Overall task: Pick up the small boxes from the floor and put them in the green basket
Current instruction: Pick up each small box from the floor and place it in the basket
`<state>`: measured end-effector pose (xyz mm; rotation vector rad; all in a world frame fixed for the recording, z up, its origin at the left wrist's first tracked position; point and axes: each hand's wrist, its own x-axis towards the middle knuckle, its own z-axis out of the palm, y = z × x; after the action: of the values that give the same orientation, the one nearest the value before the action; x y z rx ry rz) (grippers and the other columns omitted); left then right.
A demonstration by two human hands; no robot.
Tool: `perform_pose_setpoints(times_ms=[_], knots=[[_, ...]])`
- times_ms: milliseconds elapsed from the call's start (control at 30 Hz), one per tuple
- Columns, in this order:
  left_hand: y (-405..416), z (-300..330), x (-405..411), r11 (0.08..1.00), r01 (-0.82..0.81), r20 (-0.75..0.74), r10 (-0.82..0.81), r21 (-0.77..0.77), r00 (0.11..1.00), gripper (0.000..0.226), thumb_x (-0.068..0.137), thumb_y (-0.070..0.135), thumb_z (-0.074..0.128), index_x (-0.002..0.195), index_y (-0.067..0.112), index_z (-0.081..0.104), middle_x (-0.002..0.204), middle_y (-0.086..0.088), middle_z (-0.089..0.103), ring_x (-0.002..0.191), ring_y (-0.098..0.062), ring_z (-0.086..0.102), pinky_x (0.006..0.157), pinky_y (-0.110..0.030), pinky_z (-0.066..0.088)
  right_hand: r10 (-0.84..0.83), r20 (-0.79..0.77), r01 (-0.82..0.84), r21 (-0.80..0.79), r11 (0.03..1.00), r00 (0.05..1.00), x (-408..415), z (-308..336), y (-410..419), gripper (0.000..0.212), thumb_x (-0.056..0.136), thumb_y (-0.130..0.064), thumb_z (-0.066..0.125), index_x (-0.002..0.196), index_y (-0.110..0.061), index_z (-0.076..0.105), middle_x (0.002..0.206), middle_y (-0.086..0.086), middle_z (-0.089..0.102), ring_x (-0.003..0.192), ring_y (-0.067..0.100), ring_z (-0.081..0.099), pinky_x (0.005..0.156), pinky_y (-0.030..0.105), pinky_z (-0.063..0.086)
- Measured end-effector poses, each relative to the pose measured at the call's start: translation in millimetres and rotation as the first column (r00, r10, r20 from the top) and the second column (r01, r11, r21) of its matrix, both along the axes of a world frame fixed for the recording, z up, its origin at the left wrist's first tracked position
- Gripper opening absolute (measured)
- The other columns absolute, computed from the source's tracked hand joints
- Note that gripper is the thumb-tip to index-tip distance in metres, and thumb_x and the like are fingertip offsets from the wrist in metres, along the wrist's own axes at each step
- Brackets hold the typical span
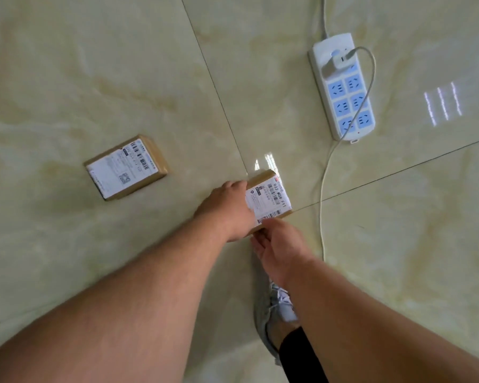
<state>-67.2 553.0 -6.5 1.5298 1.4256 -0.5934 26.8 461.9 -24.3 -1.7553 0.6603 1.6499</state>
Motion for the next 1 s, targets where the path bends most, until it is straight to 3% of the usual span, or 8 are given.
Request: perform_pose_setpoints(times_ms=[133,267,333,433,533,667,867,1000], knots=[[-42.0,40.7,-35.9,0.926,-0.365,0.084,0.373,-0.098,0.924,0.052,0.079,0.022,0.049,0.131,0.026,0.054,0.135,-0.002,0.058,0.116,-0.026,0.061,0.101,-0.041,0.052,0.41,0.162,-0.424,0.067,0.903,0.898,-6.8,45.8,-15.5,0.027,0.087,-0.006,0.053,0.099,-0.012,0.077,0.099,0.01,0.08,0.088,0.021,0.073,0.085,0.038,0.058],[-86.5,79.4,-79.2,0.754,-0.641,0.146,0.656,-0.144,0.74,0.046,0.081,0.016,0.051,0.125,0.029,0.058,0.13,0.001,0.063,0.112,-0.02,0.064,0.102,-0.038,0.052,0.668,0.269,-0.708,0.086,0.701,0.694,-36.2,87.0,-27.1,0.027,0.085,-0.012,0.052,0.099,-0.018,0.074,0.104,0.004,0.079,0.099,0.026,0.074,0.094,0.049,0.056],[-108.1,96.6,-105.7,0.656,-0.739,0.171,0.754,-0.154,0.634,0.044,0.082,0.012,0.053,0.122,0.03,0.06,0.126,0.004,0.068,0.108,-0.016,0.067,0.098,-0.035,0.055,0.737,0.276,-0.782,0.118,0.611,0.617,-58.6,102.9,-33.6,0.028,0.09,-0.007,0.051,0.1,-0.018,0.074,0.101,0.001,0.08,0.095,0.018,0.075,0.087,0.036,0.058],[-142.8,117.1,-149.4,0.511,-0.844,0.2,0.854,-0.16,0.48,0.041,0.087,0.011,0.053,0.121,0.033,0.06,0.121,0.01,0.07,0.105,-0.011,0.068,0.082,-0.021,0.055,0.83,0.312,-0.886,0.149,0.439,0.463,-100.0,125.7,-43.6,0.03,0.089,-0.01,0.049,0.097,-0.025,0.075,0.088,-0.012,0.08,0.074,0.0,0.073,0.059,0.013,0.052],[-178.1,135.5,-197.6,0.371,-0.92,0.211,0.916,-0.127,0.34,0.041,0.092,0.012,0.053,0.126,0.033,0.059,0.122,0.011,0.068,0.109,-0.012,0.066,0.071,-0.008,0.045,0.895,0.31,-0.945,0.16,0.284,0.321,-150.8,139.7,-55.6,0.035,0.082,-0.02,0.047,0.102,-0.032,0.074,0.095,-0.011,0.08,0.084,0.015,0.076,0.068,0.032,0.058],[-229.3,162.8,-266.9,0.21,-0.973,0.261,0.949,-0.097,0.179,0.041,0.09,0.003,0.053,0.124,0.025,0.062,0.119,0.009,0.069,0.106,-0.012,0.065,0.065,0.002,0.044,0.919,0.325,-0.965,0.208,0.159,0.222,-231.9,155.1,-81.5,0.043,0.076,-0.017,0.047,0.093,-0.043,0.076,0.101,-0.011,0.079,0.101,0.022,0.074,0.09,0.048,0.059],[-323.2,201.2,-385.0,-0.044,-0.998,0.27,0.961,-0.046,-0.055,0.04,0.087,0.006,0.05,0.114,0.033,0.061,0.11,0.016,0.068,0.094,0.007,0.061,0.068,-0.004,0.041,0.928,0.357,-0.968,0.173,-0.182,-0.11,-372.4,206.0,-140.1,0.051,0.072,-0.018,0.044,0.106,-0.044,0.073,0.108,-0.012,0.078,0.104,0.021,0.072,0.096,0.051,0.055],[-389.2,232.3,-456.1,-0.227,-0.974,0.278,0.934,-0.027,-0.225,0.04,0.086,0.01,0.05,0.111,0.039,0.061,0.102,0.022,0.067,0.087,0.016,0.06,0.06,-0.001,0.043,0.836,0.409,-0.884,0.129,-0.45,-0.366,-465.1,249.1,-183.4,0.045,0.078,-0.021,0.042,0.11,-0.035,0.07,0.105,-0.013,0.076,0.1,0.017,0.07,0.084,0.038,0.055]])
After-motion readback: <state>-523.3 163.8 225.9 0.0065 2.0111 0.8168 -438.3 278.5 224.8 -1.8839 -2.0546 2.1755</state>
